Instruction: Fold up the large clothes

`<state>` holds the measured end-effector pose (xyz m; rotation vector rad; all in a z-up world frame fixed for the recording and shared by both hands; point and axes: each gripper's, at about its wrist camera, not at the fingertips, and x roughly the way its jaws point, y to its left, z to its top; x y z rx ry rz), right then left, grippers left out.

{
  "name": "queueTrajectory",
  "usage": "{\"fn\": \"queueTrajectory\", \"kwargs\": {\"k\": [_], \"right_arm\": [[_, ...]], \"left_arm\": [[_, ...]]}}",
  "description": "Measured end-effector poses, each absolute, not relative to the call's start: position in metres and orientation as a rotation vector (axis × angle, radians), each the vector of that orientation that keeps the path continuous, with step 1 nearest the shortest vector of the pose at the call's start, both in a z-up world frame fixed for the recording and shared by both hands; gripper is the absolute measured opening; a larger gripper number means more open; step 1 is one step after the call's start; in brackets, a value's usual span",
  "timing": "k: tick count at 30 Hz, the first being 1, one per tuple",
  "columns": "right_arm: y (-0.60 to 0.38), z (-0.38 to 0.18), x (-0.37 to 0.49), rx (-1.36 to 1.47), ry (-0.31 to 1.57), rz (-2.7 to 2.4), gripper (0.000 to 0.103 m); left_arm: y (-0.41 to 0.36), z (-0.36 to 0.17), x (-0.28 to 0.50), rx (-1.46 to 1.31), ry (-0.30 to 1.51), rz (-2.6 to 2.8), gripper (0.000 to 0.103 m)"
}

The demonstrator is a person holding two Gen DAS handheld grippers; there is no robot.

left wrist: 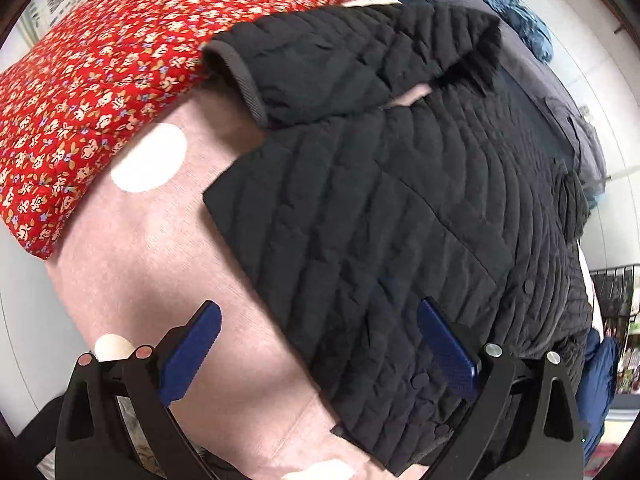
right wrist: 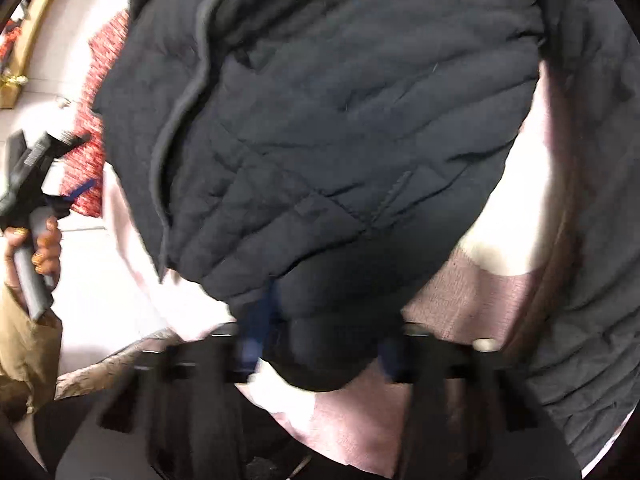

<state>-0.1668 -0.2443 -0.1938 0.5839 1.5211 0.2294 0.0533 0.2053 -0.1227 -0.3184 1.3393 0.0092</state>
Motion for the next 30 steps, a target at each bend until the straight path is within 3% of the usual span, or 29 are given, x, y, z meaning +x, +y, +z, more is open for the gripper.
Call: {"fn": "queueTrajectory", "kwargs": {"k": [3, 8, 15, 16, 17, 18, 20, 24, 30], "right_arm": [[-0.264, -0.156, -0.176, 0.657, 1.398, 0.257, 0.016], [-0.299, -0.109, -0.210, 0.598, 1.371, 0.197, 0.013], [-0.335, -0.119, -0.256, 0.611, 1.423, 0.147, 0.015], [-0.336, -0.122, -0.255, 0.597, 1.448, 0.129, 0.019], [-0.331, -0.125, -0.252, 0.592, 1.467, 0.122, 0.030], [-0.321, -0.131, -0.247, 0.575, 1.502, 0.113, 0.050], [-0.306, -0.133, -0.241, 0.509, 1.524, 0.118, 0.063], [-0.298, -0.115, -0.236, 0.394, 1.453, 0.067, 0.069], [-0.387, -0.109, -0.279, 0.643, 1.374, -0.240, 0.071]], "left_arm": [[0.202, -0.119, 0.052, -0.289, 1.340, 0.006, 0.096], [0.211, -0.097, 0.048, -0.290, 1.298, -0.010, 0.096], [0.200, -0.089, 0.046, -0.238, 1.294, -0.055, 0.096], [0.195, -0.093, 0.048, -0.231, 1.306, -0.057, 0.096], [0.191, -0.100, 0.047, -0.221, 1.325, -0.060, 0.096], [0.186, -0.105, 0.047, -0.212, 1.340, -0.063, 0.096], [0.174, -0.113, 0.045, -0.198, 1.365, -0.072, 0.096], [0.150, -0.114, 0.041, -0.171, 1.377, -0.130, 0.096], [0.120, -0.113, 0.039, -0.099, 1.385, -0.198, 0.096]]}}
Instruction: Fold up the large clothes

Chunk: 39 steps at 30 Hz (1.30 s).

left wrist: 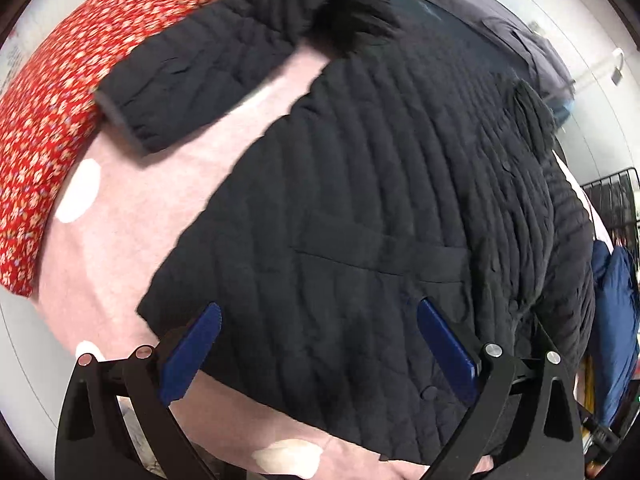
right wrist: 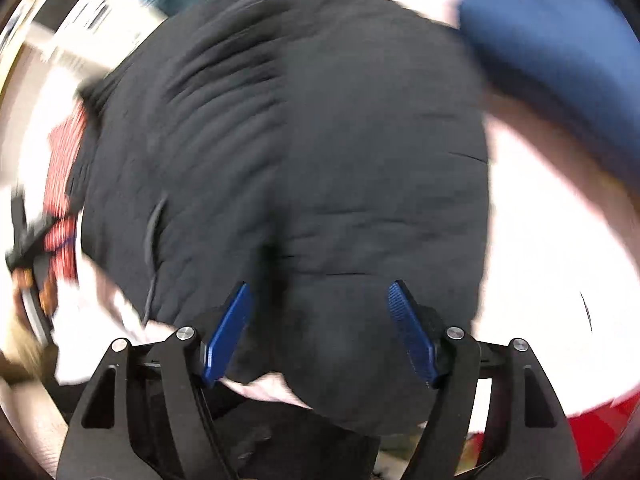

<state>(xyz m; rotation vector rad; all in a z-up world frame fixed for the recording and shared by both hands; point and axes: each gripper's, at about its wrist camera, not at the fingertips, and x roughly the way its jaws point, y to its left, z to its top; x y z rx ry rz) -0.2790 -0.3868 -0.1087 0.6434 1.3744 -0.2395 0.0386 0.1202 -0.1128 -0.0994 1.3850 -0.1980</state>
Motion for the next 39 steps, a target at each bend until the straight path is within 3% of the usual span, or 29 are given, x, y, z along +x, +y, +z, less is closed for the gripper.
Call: {"fn": "queueTrajectory", "kwargs": {"k": [6, 13, 17, 19, 21, 24, 32, 39], "right_arm": [[-0.448, -0.119, -0.328, 0.819, 1.337, -0.389, 0.072], [-0.454, -0.179, -0.331, 0.924, 1.362, -0.377, 0.072], [-0.437, -0.195, -0.319, 0.822, 1.403, -0.412, 0.072], [-0.433, -0.188, -0.315, 0.798, 1.388, -0.404, 0.053], [-0.430, -0.174, -0.314, 0.769, 1.354, -0.375, 0.021], [-0.439, -0.139, -0.319, 0.806, 1.258, -0.361, 0.011], [-0.472, 0.049, -0.318, 0.566, 0.928, -0.421, 0.004], [-0.532, 0.120, -0.310, 0.337, 0.813, -0.629, 0.000]], "left_arm": [[0.096, -0.117, 0.039, -0.081, 1.399, -0.247, 0.096], [0.056, -0.116, 0.030, -0.025, 1.414, -0.334, 0.096], [0.040, -0.112, 0.026, -0.007, 1.419, -0.375, 0.096], [0.034, -0.111, 0.023, -0.004, 1.418, -0.391, 0.096], [0.025, -0.116, 0.023, 0.003, 1.424, -0.390, 0.096], [0.022, -0.121, 0.022, -0.003, 1.442, -0.383, 0.096], [0.005, -0.127, 0.025, -0.002, 1.447, -0.388, 0.096], [-0.011, -0.120, 0.017, 0.028, 1.430, -0.434, 0.096]]}}
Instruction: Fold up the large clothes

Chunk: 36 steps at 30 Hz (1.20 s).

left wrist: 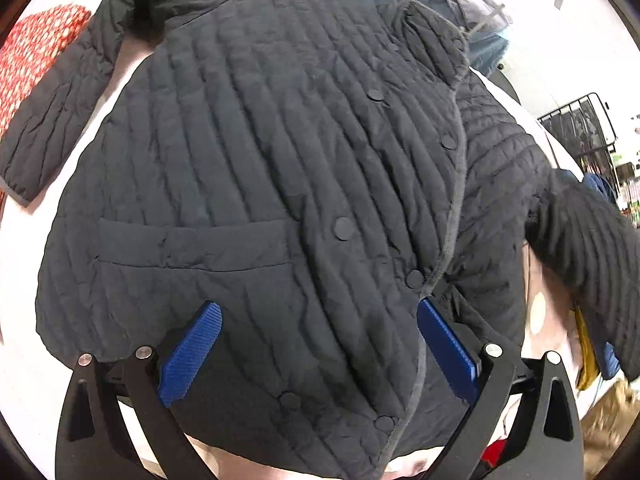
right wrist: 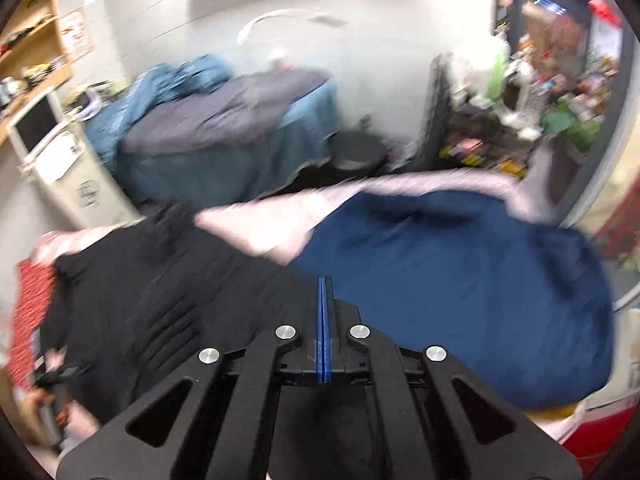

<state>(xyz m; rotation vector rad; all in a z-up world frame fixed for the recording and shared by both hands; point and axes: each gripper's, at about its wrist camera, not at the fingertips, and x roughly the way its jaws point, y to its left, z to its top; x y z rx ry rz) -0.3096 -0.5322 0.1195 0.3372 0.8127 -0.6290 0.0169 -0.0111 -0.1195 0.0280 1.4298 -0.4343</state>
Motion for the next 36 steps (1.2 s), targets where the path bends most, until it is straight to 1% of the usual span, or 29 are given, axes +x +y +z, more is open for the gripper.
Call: {"fn": "queueTrajectory", "kwargs": {"k": [2, 4, 5, 7, 8, 11, 15, 25, 31, 33, 35, 36], "right_arm": [[-0.555, 0.118, -0.308, 0.368, 0.816, -0.679, 0.000], [-0.587, 0.105, -0.320, 0.483, 0.829, -0.732, 0.001], [-0.590, 0.101, -0.319, 0.540, 0.811, -0.747, 0.005], [-0.599, 0.077, -0.322, 0.733, 0.804, -0.705, 0.054], [-0.601, 0.065, -0.325, 0.811, 0.819, -0.685, 0.092], [-0.592, 0.030, -0.334, 0.939, 0.803, -0.661, 0.093], [-0.567, 0.000, -0.355, 0.977, 0.823, -0.684, 0.093], [-0.569, -0.031, -0.464, 1.052, 0.780, -0.924, 0.093], [-0.563, -0.079, -0.477, 1.118, 0.826, -0.918, 0.093], [-0.563, -0.093, -0.472, 1.104, 0.838, -0.912, 0.087], [-0.567, -0.108, -0.468, 1.051, 0.857, -0.925, 0.085], [-0.570, -0.113, -0.466, 1.035, 0.880, -0.937, 0.080]], "left_arm": [[-0.014, -0.116, 0.014, 0.038, 1.418, -0.445, 0.096], [-0.015, -0.117, 0.012, 0.034, 1.423, -0.444, 0.096], [-0.014, -0.117, 0.011, 0.029, 1.425, -0.440, 0.096], [-0.010, -0.118, 0.011, 0.012, 1.426, -0.422, 0.096], [-0.007, -0.120, 0.010, -0.002, 1.427, -0.407, 0.096], [0.003, -0.125, 0.008, -0.027, 1.450, -0.373, 0.096], [-0.001, -0.128, 0.007, 0.004, 1.468, -0.369, 0.096], [-0.060, -0.125, 0.004, 0.157, 1.459, -0.514, 0.096], [-0.089, -0.125, -0.006, 0.225, 1.458, -0.587, 0.097], [-0.094, -0.125, -0.008, 0.243, 1.456, -0.604, 0.096], [-0.095, -0.124, -0.010, 0.251, 1.455, -0.610, 0.096], [-0.094, -0.125, -0.010, 0.251, 1.457, -0.608, 0.096]]}}
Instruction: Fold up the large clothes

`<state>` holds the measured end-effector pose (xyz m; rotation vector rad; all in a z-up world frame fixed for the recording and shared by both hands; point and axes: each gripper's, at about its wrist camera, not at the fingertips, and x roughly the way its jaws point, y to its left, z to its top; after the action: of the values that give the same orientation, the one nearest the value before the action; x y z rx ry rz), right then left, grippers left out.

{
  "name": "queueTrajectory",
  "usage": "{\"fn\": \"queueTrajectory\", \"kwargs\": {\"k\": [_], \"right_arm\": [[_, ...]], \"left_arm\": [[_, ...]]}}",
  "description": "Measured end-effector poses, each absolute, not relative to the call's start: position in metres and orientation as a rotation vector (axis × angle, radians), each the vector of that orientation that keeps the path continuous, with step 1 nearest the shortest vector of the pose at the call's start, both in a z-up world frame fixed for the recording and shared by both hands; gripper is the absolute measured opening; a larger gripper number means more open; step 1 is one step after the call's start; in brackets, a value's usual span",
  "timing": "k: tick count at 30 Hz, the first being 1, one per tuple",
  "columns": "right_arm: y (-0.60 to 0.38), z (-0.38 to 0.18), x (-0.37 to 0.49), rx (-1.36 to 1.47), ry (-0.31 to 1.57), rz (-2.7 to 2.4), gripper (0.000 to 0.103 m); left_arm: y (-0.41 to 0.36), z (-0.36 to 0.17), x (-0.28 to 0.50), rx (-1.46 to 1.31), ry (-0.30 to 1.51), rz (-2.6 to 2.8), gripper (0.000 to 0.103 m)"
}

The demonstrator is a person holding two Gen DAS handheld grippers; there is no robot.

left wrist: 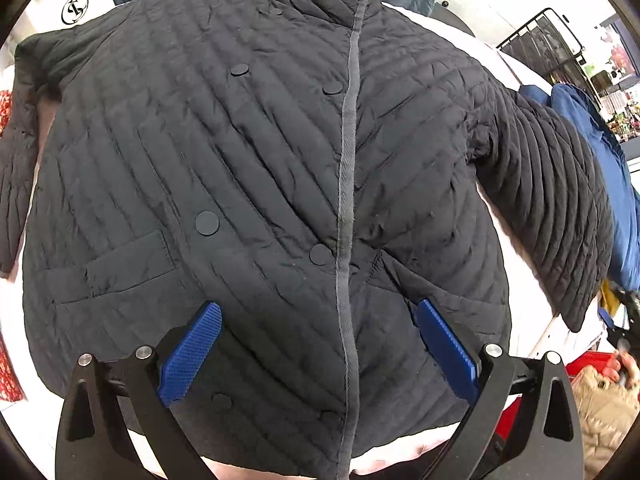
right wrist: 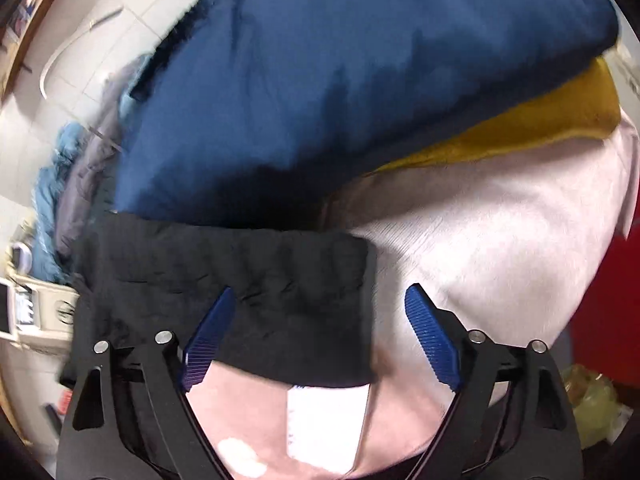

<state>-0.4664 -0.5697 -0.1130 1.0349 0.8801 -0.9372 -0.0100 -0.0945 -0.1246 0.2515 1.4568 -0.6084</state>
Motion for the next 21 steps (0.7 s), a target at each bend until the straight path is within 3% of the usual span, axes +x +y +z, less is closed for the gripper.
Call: {"fn": "queueTrajectory", "kwargs": {"k": [4, 6, 7, 8, 11, 18, 21], "right_arm": [[-0.581, -0.146, -0.466, 1.098, 0.920, -0.929, 0.058], [-0.582, -0.151, -0.465, 1.134, 0.901, -0.892, 0.034], [-0.581, -0.150, -0.463, 1.126, 0.917, -0.900, 0.027], [-0.580, -0.145, -0.461, 1.105, 0.917, -0.906, 0.009], [-0.573, -0.113, -0.449, 1.029, 0.858, -0.848, 0.001], [-0.558, -0.003, -0.414, 0.854, 0.660, -0.623, 0.001], [-0.572, 0.019, -0.396, 0.829, 0.663, -0.594, 0.002]], "left_arm": [[-0.084, -0.124, -0.007, 0.234, 1.458, -0.585, 0.096], [-0.074, -0.125, -0.005, 0.211, 1.463, -0.564, 0.096], [-0.068, -0.124, -0.003, 0.203, 1.466, -0.555, 0.096], [-0.062, -0.125, -0.001, 0.190, 1.469, -0.537, 0.096], [-0.051, -0.125, 0.001, 0.164, 1.471, -0.511, 0.096], [-0.045, -0.126, 0.003, 0.134, 1.471, -0.508, 0.096], [-0.045, -0.124, 0.001, 0.127, 1.462, -0.526, 0.096]]}}
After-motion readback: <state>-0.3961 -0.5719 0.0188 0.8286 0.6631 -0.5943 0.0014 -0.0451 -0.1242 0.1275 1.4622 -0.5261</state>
